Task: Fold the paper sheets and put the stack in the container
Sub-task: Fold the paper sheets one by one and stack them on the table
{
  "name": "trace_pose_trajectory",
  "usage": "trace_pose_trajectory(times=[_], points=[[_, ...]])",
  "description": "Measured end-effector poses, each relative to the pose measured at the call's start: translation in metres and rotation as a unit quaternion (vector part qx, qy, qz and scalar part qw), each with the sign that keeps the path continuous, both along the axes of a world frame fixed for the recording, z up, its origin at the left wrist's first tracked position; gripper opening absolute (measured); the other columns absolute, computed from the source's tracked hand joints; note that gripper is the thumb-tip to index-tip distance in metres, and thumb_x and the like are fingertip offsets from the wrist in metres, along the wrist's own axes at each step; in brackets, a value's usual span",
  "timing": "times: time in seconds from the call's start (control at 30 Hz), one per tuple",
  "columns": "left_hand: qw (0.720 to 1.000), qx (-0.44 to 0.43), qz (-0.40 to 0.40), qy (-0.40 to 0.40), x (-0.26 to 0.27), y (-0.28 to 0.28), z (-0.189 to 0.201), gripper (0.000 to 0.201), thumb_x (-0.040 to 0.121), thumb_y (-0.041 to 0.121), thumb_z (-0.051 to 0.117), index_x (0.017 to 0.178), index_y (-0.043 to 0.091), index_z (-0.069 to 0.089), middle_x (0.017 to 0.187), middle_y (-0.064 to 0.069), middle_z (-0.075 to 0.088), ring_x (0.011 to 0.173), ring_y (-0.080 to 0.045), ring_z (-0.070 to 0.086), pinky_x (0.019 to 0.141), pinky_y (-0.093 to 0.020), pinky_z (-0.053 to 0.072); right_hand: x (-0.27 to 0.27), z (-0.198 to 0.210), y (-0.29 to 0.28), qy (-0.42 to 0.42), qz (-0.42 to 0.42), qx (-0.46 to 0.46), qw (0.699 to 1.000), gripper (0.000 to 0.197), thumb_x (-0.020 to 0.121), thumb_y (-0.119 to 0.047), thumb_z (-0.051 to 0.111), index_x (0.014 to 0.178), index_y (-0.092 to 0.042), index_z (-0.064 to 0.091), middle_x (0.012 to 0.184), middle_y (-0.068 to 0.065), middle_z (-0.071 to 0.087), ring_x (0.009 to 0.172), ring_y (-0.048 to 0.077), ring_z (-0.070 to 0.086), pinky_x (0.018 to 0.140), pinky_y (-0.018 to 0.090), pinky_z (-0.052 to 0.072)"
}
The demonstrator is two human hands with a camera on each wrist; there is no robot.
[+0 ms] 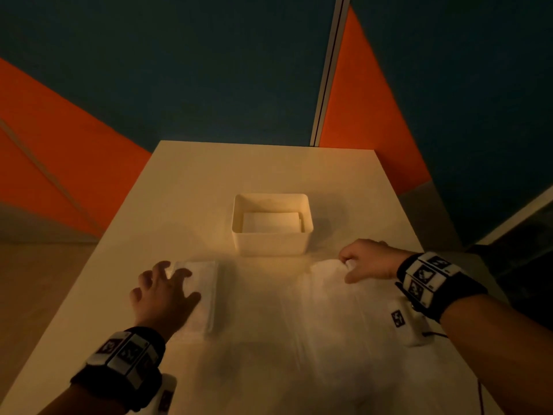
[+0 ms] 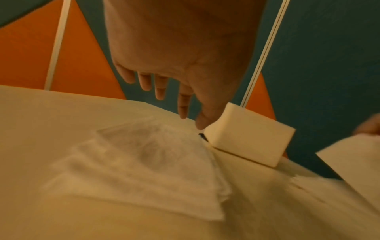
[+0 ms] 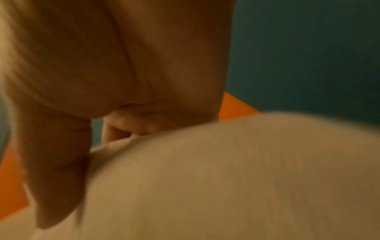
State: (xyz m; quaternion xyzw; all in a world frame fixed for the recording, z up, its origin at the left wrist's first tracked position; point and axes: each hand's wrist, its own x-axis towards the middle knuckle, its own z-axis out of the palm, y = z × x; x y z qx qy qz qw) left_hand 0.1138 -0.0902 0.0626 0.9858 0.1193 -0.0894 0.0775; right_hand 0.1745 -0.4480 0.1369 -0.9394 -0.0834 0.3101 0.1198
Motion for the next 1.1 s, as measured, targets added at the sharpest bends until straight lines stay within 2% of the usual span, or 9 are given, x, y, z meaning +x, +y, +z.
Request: trace_pose_trajectory(times=[0.13,0.27,0.43,0.63,0.77,0.87,0.97,1.03,1.1], points=[[0.971,-0.217,-0.100,0.019,0.006,-0.024,0.013,0.066,0.063,0.072,0.064,0.119,0.036,0.057,0.137,0.002,0.045,0.125,-0.023,0.039,0.102,-0.040,0.037,-0.013,0.031,0.019,0.048,-0.044,0.249,0.966,0.014,0.083,-0.008,0.070,0.087,-0.020,0.065,0.084,-0.003,0.067,0.078,0.010,0.064,0.066,0.016,0.050],[0.814,-0.516,-0.114,0.243,-0.001,-0.060,0.042,0.084,0.041,0.075,0.069,0.117,0.043,0.053,0.122,0.018,0.058,0.119,-0.007,0.050,0.095,-0.023,0.042,-0.026,0.043,0.046,0.015,-0.144,0.469,0.871,0.025,0.084,0.000,0.065,0.107,-0.008,0.065,0.103,0.008,0.070,0.092,0.018,0.067,0.078,0.026,0.056],[0.645,-0.737,-0.039,0.200,-0.002,-0.077,0.053,0.087,0.034,0.051,0.091,0.111,0.021,0.063,0.112,-0.004,0.070,0.102,-0.021,0.066,0.081,-0.032,0.056,-0.037,0.031,0.069,-0.052,-0.280,0.607,0.742,0.021,0.087,0.001,0.059,0.104,-0.009,0.065,0.096,0.004,0.072,0.086,0.014,0.068,0.071,0.024,0.055],[0.669,-0.742,-0.019,0.050,0.010,-0.080,0.066,0.068,0.042,0.042,0.091,0.103,0.018,0.072,0.107,-0.011,0.071,0.095,-0.026,0.069,0.071,-0.035,0.058,-0.044,0.011,0.061,-0.016,-0.317,0.611,0.725,0.025,0.087,0.001,0.058,0.109,-0.006,0.065,0.108,0.016,0.070,0.096,0.024,0.066,0.082,0.036,0.053],[0.702,-0.710,-0.038,0.020,0.011,-0.076,0.075,0.018,0.080,0.018,0.071,0.098,0.021,0.075,0.104,-0.008,0.072,0.096,-0.023,0.068,0.078,-0.034,0.058,-0.043,0.001,0.051,0.028,-0.339,0.604,0.721,0.026,0.088,0.000,0.054,0.105,-0.013,0.069,0.103,0.013,0.070,0.092,0.027,0.065,0.081,0.041,0.051],[0.726,-0.683,-0.075,0.028,0.010,-0.072,0.079,0.027,0.090,0.007,0.054,0.091,0.022,0.077,0.096,-0.004,0.074,0.090,-0.017,0.069,0.076,-0.027,0.057,-0.045,0.004,0.048,0.078,-0.351,0.613,0.703,0.029,0.094,-0.012,0.041,0.108,-0.011,0.067,0.092,0.012,0.069,0.074,0.024,0.062,0.064,0.032,0.049],[0.744,-0.654,-0.128,0.057,0.010,-0.068,0.088,0.026,0.090,0.002,0.057,0.099,0.019,0.075,0.102,0.002,0.073,0.094,-0.011,0.067,0.079,-0.021,0.054,-0.044,0.008,0.042,0.136,-0.358,0.626,0.679,0.052,0.095,-0.038,0.025,0.095,-0.012,0.070,0.085,0.012,0.069,0.067,0.022,0.062,0.061,0.030,0.046],[0.751,-0.640,-0.147,0.076,0.012,-0.065,0.090,0.033,0.088,-0.002,0.057,0.109,0.019,0.071,0.114,0.008,0.069,0.106,-0.010,0.063,0.085,-0.020,0.052,-0.041,0.009,0.040,0.135,-0.359,0.601,0.701,0.060,0.095,-0.050,0.026,0.083,-0.010,0.069,0.082,0.010,0.067,0.069,0.020,0.061,0.060,0.029,0.045],[0.740,-0.646,-0.152,0.109,0.013,-0.060,0.091,0.034,0.080,0.014,0.063,0.112,0.024,0.070,0.120,0.012,0.065,0.111,-0.009,0.060,0.088,-0.020,0.050,-0.040,0.008,0.043,0.096,-0.338,0.553,0.756,0.047,0.096,-0.044,0.041,0.075,-0.013,0.069,0.078,0.005,0.066,0.071,0.019,0.059,0.060,0.028,0.044]])
